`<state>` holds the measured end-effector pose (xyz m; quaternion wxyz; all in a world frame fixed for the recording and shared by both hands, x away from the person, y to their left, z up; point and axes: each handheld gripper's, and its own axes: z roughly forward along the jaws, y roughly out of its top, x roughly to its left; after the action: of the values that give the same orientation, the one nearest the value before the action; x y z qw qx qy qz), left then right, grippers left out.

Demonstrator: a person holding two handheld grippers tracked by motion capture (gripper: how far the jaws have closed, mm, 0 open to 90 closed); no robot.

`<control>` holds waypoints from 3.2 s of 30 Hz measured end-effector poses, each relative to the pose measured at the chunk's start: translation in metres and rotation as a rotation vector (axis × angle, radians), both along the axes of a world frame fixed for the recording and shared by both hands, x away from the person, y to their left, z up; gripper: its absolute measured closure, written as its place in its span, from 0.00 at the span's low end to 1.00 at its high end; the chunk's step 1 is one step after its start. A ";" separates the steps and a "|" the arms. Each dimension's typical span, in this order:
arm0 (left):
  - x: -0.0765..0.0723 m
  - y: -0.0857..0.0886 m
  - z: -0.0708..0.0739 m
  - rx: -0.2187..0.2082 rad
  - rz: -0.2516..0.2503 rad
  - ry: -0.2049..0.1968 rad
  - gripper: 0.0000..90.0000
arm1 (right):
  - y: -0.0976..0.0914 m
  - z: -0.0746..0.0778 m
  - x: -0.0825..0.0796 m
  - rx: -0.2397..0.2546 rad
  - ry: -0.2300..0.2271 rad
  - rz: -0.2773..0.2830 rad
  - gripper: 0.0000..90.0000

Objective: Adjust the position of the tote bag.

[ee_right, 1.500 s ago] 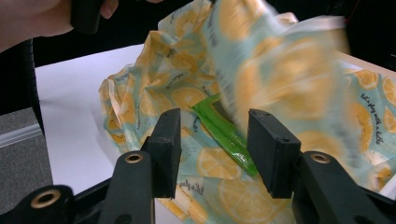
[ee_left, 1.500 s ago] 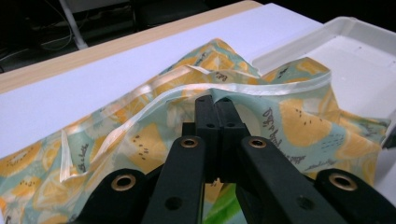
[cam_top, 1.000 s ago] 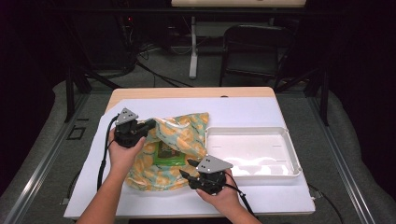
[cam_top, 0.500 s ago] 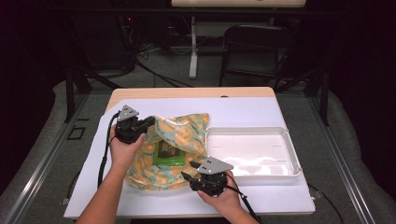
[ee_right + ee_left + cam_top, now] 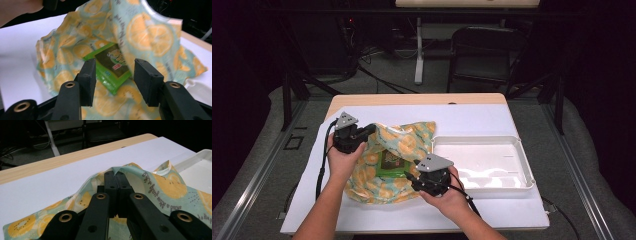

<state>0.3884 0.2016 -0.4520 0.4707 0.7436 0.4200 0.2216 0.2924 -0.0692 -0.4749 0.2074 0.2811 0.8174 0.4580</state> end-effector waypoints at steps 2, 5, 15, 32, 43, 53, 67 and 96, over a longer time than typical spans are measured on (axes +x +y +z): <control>0.001 0.002 0.000 -0.001 0.003 0.001 1.00 | 0.003 0.006 0.005 -0.016 -0.013 0.002 0.59; 0.001 0.003 -0.001 0.000 0.010 0.005 1.00 | 0.009 0.014 0.012 -0.038 -0.037 -0.001 0.60; 0.005 0.005 -0.004 -0.005 0.022 0.008 1.00 | 0.032 0.019 0.024 -0.097 -0.097 0.016 0.64; 0.016 0.011 -0.020 0.026 0.057 0.048 0.99 | 0.062 -0.010 0.060 -0.292 -0.121 -0.006 0.58; 0.018 0.010 -0.023 0.040 0.053 0.054 0.96 | 0.060 -0.009 0.067 -0.293 -0.094 -0.006 0.96; 0.004 0.015 -0.013 0.013 0.070 -0.006 0.71 | 0.054 0.007 0.083 -0.195 -0.044 -0.014 1.00; -0.019 0.025 -0.011 0.006 0.090 -0.012 0.63 | 0.054 0.016 0.121 -0.162 -0.002 -0.071 1.00; -0.020 0.024 -0.048 0.094 0.064 0.132 0.64 | 0.026 -0.022 0.178 -0.191 0.179 -0.230 1.00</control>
<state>0.3688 0.2259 -0.4997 0.3992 0.7643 0.4624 0.2067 0.4709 -0.0436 -0.4968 0.2107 0.3916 0.8348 0.3245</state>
